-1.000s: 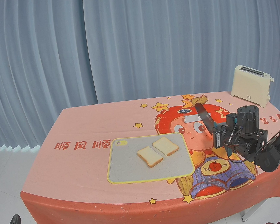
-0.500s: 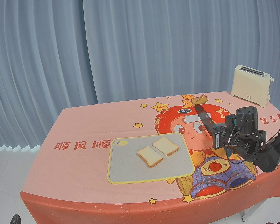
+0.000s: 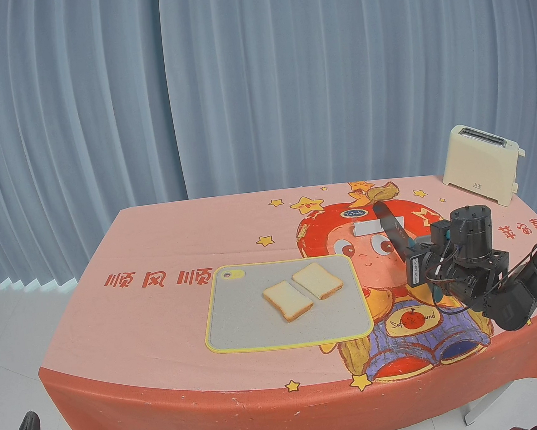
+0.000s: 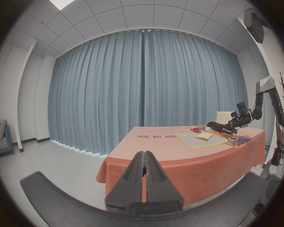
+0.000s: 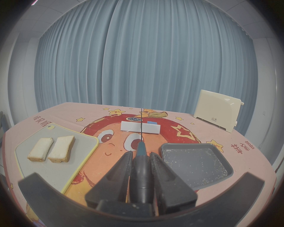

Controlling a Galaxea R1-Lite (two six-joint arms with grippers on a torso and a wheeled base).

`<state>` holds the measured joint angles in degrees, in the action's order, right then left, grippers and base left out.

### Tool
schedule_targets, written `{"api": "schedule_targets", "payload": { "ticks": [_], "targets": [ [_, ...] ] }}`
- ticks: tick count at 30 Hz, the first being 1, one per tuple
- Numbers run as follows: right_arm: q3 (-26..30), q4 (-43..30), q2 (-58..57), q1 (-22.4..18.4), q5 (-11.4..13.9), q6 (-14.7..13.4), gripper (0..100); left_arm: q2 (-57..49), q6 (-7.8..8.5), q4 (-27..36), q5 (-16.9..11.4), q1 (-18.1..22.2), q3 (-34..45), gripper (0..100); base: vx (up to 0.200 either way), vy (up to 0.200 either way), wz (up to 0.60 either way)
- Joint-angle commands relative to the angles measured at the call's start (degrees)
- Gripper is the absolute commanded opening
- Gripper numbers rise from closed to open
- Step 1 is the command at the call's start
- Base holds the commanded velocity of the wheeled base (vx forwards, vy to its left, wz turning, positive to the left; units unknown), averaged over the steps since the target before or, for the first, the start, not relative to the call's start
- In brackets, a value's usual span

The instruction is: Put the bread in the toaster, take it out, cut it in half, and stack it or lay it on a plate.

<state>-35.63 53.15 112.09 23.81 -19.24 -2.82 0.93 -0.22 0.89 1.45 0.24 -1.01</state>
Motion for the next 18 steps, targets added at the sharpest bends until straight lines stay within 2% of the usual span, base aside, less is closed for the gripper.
{"api": "schedule_targets", "payload": {
  "ticks": [1, 18],
  "targets": [
    [-0.1, 0.0, 0.1, 0.0, 0.0, 0.0, 0, -0.9, -0.04, 0.0, 0.0, 0.0, 0.7, 0, 0.0, 0.0, 0.0],
    [-0.2, 0.1, 0.8, -0.3, 0.0, 0.0, 0, -0.9, -0.04, 0.0, 0.0, 0.0, 0.7, 0, 0.0, 0.0, 0.0]
  ]
}}
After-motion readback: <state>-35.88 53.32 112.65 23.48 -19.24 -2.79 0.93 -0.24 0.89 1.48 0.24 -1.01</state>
